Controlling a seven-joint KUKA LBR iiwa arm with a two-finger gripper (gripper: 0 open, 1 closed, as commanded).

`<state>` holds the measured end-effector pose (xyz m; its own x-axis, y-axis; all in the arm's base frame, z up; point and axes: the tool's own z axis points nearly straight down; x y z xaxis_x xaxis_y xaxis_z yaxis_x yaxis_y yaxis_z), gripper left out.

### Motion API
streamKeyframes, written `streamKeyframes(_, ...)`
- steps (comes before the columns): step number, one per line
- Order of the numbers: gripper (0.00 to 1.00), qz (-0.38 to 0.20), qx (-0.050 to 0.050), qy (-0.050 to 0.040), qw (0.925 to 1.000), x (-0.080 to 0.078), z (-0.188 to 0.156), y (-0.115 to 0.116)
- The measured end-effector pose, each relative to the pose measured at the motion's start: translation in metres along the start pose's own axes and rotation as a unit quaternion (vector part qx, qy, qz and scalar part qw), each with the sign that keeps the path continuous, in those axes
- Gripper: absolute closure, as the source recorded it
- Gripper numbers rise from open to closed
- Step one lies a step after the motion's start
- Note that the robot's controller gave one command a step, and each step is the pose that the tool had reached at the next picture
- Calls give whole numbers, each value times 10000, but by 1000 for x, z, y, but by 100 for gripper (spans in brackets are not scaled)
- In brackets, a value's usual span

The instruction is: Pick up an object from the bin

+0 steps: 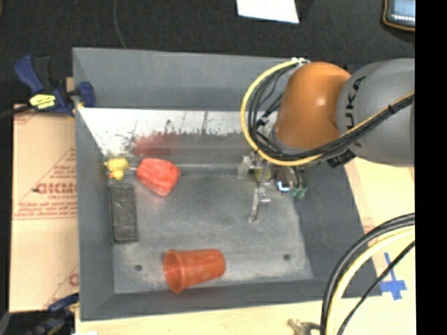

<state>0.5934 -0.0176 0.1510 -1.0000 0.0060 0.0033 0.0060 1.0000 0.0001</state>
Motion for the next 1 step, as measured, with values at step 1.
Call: streamKeyframes(1,0,-2,2,-37,10000,-2,-4,0)
